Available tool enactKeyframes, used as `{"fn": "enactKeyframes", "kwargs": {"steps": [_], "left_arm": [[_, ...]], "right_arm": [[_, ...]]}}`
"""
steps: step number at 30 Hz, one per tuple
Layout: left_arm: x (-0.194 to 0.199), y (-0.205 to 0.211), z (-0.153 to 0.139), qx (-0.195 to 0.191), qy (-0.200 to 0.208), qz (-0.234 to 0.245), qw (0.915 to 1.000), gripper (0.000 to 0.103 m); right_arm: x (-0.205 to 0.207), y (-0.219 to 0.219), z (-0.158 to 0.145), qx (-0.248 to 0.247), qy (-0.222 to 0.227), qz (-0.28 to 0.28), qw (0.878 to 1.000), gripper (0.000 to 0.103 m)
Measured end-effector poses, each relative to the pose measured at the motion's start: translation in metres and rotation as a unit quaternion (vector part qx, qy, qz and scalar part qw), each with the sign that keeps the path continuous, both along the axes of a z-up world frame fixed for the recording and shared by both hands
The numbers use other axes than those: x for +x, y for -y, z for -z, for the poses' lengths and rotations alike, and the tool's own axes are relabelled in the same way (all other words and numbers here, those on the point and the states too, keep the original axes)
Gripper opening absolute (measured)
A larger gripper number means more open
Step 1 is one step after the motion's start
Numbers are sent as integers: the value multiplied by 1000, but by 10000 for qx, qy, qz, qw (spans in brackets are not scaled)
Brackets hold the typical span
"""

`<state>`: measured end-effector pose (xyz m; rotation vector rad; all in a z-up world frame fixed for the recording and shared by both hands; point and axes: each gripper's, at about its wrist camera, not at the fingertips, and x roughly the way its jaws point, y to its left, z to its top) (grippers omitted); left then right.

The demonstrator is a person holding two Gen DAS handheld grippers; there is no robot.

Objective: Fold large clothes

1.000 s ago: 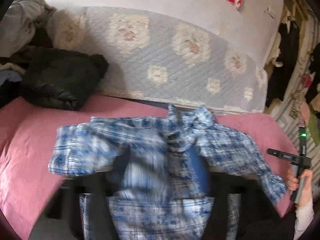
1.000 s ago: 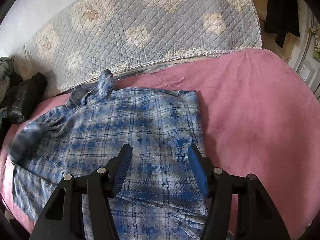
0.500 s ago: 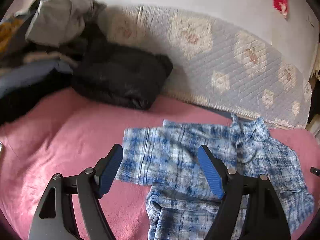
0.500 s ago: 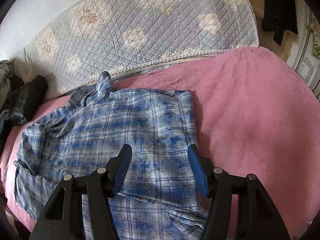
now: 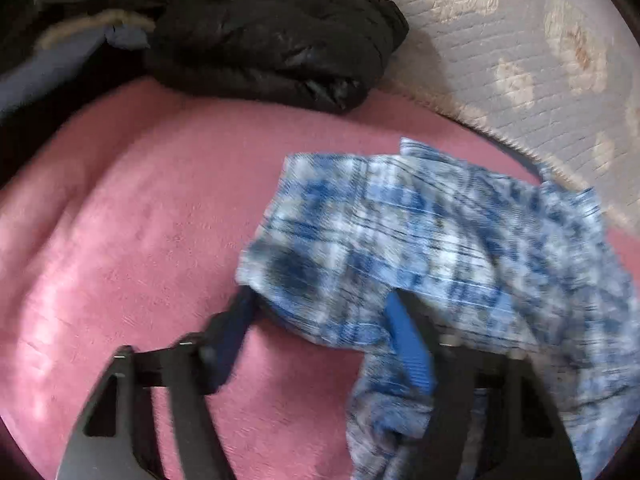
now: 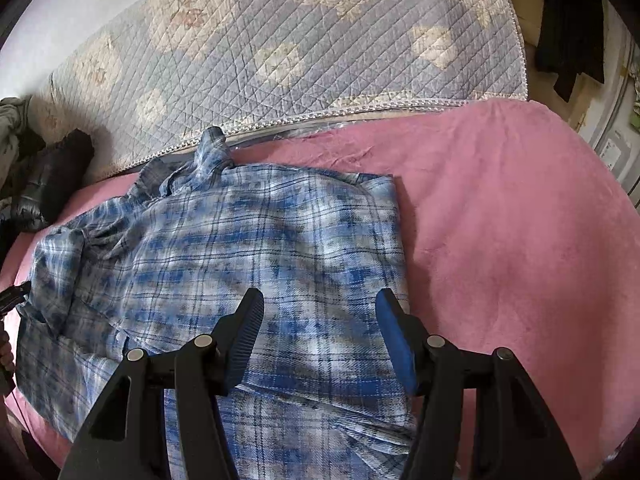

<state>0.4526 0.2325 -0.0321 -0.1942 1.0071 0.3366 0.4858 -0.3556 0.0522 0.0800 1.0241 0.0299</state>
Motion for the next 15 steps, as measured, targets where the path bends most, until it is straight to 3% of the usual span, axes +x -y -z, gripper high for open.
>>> {"fn": "enactKeyframes", "kwargs": {"steps": [1,2,5,8,11,15], "left_arm": [[1,3,-2,201,-42,40,9998,27],[1,6,-4,162,-4,146,9998,10],[-3,16,-15,157,312,353,9988,8],[-21,27,-43,-132,1170,674,9907,7],[-37,50,-74,-505,1884,1191,9735,8],[-60,103,-97,-161,2345,1956,9521,8]], "right_arm": [[1,-2,1,-23,-14,-20,10000,60],[0,-3,3,-73,-39,-53,10000,60],[1,-5,5,-214,-47,-84,9997,60],[2,-3,3,-210,6,14,9998,60],[3,-6,3,-14,-46,-37,10000,60],[-2,-22,0,-199,94,-229,9995,60]]}}
